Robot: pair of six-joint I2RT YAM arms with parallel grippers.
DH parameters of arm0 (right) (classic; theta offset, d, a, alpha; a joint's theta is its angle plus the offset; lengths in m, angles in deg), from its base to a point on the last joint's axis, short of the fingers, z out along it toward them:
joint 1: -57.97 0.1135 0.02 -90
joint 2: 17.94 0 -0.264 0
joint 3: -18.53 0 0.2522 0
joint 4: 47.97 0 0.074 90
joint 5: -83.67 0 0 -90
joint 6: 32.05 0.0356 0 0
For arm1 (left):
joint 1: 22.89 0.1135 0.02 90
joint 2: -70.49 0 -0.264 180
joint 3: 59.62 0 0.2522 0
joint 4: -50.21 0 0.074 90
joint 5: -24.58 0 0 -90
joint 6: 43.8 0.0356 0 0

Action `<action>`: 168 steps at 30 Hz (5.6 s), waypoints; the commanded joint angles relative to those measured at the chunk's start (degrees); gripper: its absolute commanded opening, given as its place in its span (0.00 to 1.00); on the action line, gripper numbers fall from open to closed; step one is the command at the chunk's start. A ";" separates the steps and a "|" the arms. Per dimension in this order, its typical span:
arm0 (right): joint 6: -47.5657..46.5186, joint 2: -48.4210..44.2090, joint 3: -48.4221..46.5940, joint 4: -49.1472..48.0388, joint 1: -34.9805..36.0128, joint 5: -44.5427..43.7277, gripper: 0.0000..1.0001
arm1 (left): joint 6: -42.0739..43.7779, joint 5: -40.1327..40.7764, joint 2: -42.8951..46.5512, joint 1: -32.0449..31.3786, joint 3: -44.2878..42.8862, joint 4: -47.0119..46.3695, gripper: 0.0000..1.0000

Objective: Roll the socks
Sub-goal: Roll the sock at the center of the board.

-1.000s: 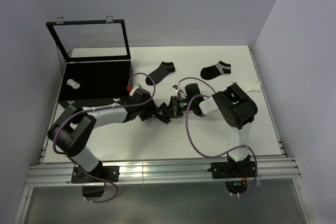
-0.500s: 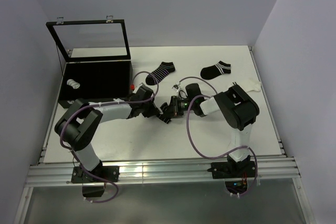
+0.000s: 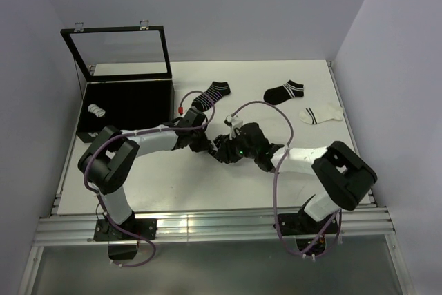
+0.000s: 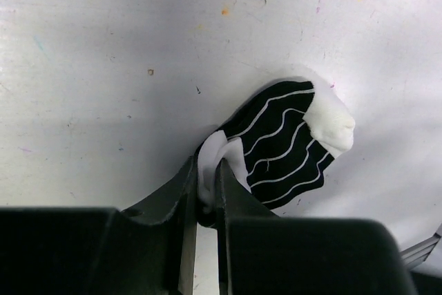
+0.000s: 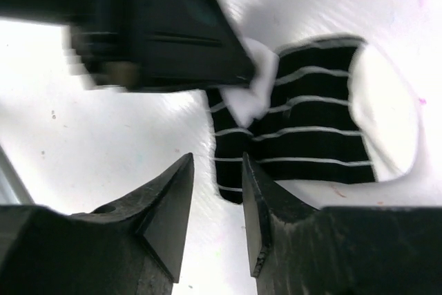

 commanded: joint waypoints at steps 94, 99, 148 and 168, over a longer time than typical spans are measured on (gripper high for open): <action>7.69 14.58 -14.34 13.29 -11.59 21.97 0.35 | 1.27 2.28 2.33 0.14 9.69 -3.99 0.18; 3.12 1.76 -10.57 14.35 -8.34 3.83 0.46 | 2.94 2.28 1.01 0.13 6.71 1.01 0.13; -4.90 4.02 -7.67 9.61 11.56 -11.04 0.00 | 0.58 2.18 16.73 4.53 7.92 3.93 0.78; 23.76 24.48 -6.78 -13.59 -9.64 33.98 0.00 | -2.24 -1.07 19.13 3.39 19.80 -13.48 0.74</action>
